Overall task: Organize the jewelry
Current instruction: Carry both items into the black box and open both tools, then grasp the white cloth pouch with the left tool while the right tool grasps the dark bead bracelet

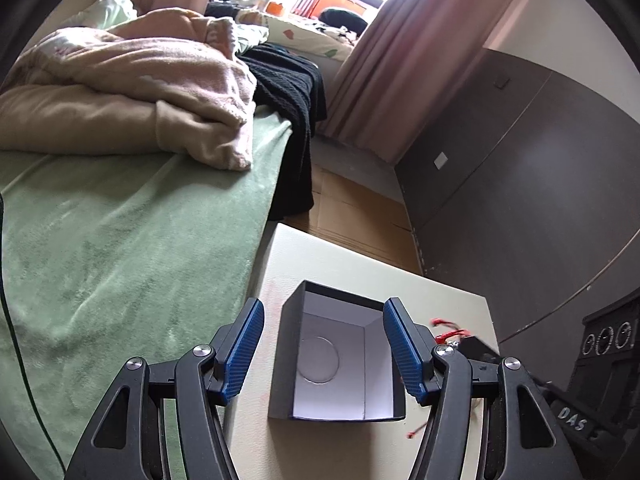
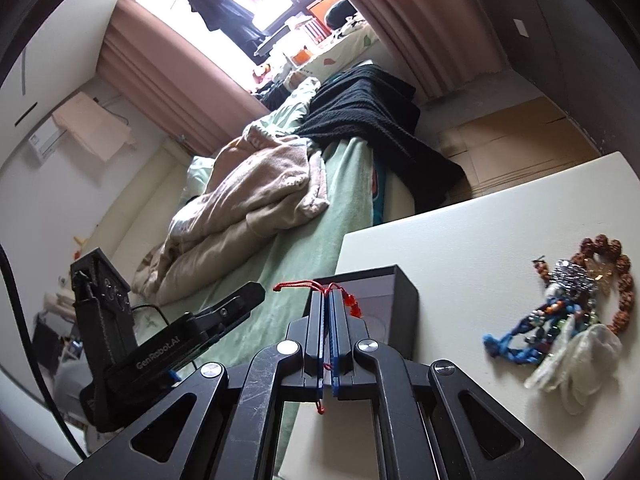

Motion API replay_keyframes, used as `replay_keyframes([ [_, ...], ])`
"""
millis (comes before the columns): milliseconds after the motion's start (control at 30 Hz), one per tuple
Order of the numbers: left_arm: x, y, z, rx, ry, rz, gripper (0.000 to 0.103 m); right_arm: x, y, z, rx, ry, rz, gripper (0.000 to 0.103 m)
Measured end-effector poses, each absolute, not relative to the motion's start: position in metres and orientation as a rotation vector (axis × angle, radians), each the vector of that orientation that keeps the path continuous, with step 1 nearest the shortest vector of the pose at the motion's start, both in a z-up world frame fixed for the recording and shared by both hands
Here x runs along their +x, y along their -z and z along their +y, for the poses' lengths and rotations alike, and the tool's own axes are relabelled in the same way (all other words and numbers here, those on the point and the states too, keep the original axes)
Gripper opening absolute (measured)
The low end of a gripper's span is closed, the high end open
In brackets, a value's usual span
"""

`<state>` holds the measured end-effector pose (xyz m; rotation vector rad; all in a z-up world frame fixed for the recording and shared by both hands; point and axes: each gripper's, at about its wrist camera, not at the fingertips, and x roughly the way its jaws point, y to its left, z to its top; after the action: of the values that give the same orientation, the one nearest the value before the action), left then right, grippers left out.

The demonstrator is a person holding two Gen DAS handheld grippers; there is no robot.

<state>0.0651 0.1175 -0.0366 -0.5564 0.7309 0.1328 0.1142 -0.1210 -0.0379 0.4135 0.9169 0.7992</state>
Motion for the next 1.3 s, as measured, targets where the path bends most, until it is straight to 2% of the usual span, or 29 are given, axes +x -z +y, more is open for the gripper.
replay_keyframes([
  [100, 0.061, 0.035, 0.121, -0.555, -0.146, 0.721, 0.063, 0.115, 0.049, -0.105, 0.393, -0.827, 0.963, 0.006],
  [133, 0.061, 0.035, 0.121, -0.555, -0.147, 0.721, 0.063, 0.115, 0.054, -0.100, 0.389, -0.849, 0.992, 0.016],
  [167, 0.061, 0.034, 0.122, -0.554, -0.148, 0.721, 0.063, 0.115, 0.057, -0.098, 0.391, -0.864, 1.011, 0.039],
  [200, 0.061, 0.035, 0.122, -0.555, -0.149, 0.721, 0.063, 0.113, 0.058, -0.099, 0.392, -0.856, 1.005, 0.052],
  [233, 0.061, 0.035, 0.122, -0.557, -0.148, 0.722, 0.063, 0.111, 0.057, -0.103, 0.390, -0.833, 0.982, 0.069],
  [267, 0.061, 0.035, 0.121, -0.561, -0.144, 0.723, 0.063, 0.108, 0.055, -0.107, 0.386, -0.816, 0.960, 0.072],
  [733, 0.064, 0.033, 0.072, -0.437, -0.069, 0.746, 0.063, 0.094, 0.028, -0.183, 0.409, -0.651, 0.919, 0.072],
  [800, 0.066, 0.033, 0.060, -0.422, -0.057, 0.747, 0.063, 0.093, 0.024, -0.196, 0.409, -0.624, 0.909, 0.074],
  [833, 0.067, 0.033, 0.057, -0.421, -0.053, 0.747, 0.064, 0.094, 0.023, -0.202, 0.408, -0.604, 0.904, 0.079],
  [900, 0.070, 0.033, 0.048, -0.423, -0.040, 0.745, 0.069, 0.093, 0.019, -0.217, 0.410, -0.560, 0.891, 0.086],
  [967, 0.070, 0.033, 0.039, -0.419, -0.028, 0.736, 0.079, 0.094, 0.019, -0.230, 0.419, -0.535, 0.893, 0.087],
  [1033, 0.071, 0.033, 0.028, -0.401, -0.011, 0.728, 0.084, 0.096, 0.019, -0.245, 0.434, -0.510, 0.902, 0.087],
  [1167, 0.079, 0.037, -0.001, -0.349, 0.045, 0.742, 0.090, 0.099, 0.020, -0.271, 0.452, -0.452, 0.915, 0.089],
  [1300, 0.088, 0.043, -0.022, -0.343, 0.103, 0.782, 0.090, 0.102, 0.022, -0.292, 0.483, -0.421, 0.922, 0.093],
])
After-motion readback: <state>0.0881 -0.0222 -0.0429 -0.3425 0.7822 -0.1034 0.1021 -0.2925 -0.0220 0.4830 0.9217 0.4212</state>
